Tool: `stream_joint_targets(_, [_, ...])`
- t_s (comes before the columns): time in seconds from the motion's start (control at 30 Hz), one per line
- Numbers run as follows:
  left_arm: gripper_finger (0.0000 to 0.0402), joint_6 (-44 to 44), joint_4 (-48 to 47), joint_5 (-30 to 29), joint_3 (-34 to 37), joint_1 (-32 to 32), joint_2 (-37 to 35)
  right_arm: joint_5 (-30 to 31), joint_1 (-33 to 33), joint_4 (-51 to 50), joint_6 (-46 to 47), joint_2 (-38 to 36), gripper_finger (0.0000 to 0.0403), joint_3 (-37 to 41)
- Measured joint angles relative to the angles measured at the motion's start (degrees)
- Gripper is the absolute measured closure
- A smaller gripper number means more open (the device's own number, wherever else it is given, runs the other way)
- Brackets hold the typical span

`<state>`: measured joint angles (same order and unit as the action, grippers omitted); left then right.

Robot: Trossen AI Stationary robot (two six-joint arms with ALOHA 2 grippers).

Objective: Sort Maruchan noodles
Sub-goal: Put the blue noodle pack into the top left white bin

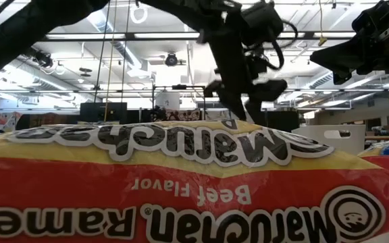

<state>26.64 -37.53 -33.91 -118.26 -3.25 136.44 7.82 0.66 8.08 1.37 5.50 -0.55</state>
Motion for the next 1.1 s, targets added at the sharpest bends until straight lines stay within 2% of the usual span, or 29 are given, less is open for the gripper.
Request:
stream_joint_targets(0.1, [0.0211,1.64,5.01,-0.74,-0.01,0.48,1.5,0.01,-0.01,0.0,0.0,0.0,0.0347,-0.01])
stream_joint_targets(0.27, [0.0187,4.62,10.56,-7.19,-0.11,1.07,5.72,0.0,0.0,0.09,0.0,0.02,0.0347,0.01])
stream_joint_targets(0.47, [0.0182,4.74,15.03,-14.18,-0.25,1.53,10.0,0.03,-0.01,-0.25,-0.01,0.13,0.0347,0.0])
stream_joint_targets(0.6, [0.0182,4.63,13.75,-17.8,-0.04,1.53,12.44,0.01,0.0,0.1,0.0,0.13,0.0347,0.01])
stream_joint_targets(0.8, [0.0186,2.2,13.54,-17.94,-0.31,1.51,13.79,0.01,-0.01,0.04,0.0,0.13,0.0347,0.01])
stream_joint_targets(0.93, [0.0225,-3.42,11.47,-14.73,-0.42,1.11,13.51,0.01,0.01,0.02,-0.01,0.13,0.0347,-0.01])
stream_joint_targets(1.1, [0.0338,-6.26,1.07,-9.83,-1.75,-0.4,11.1,0.01,-0.01,0.02,-0.02,0.13,0.0347,0.01])
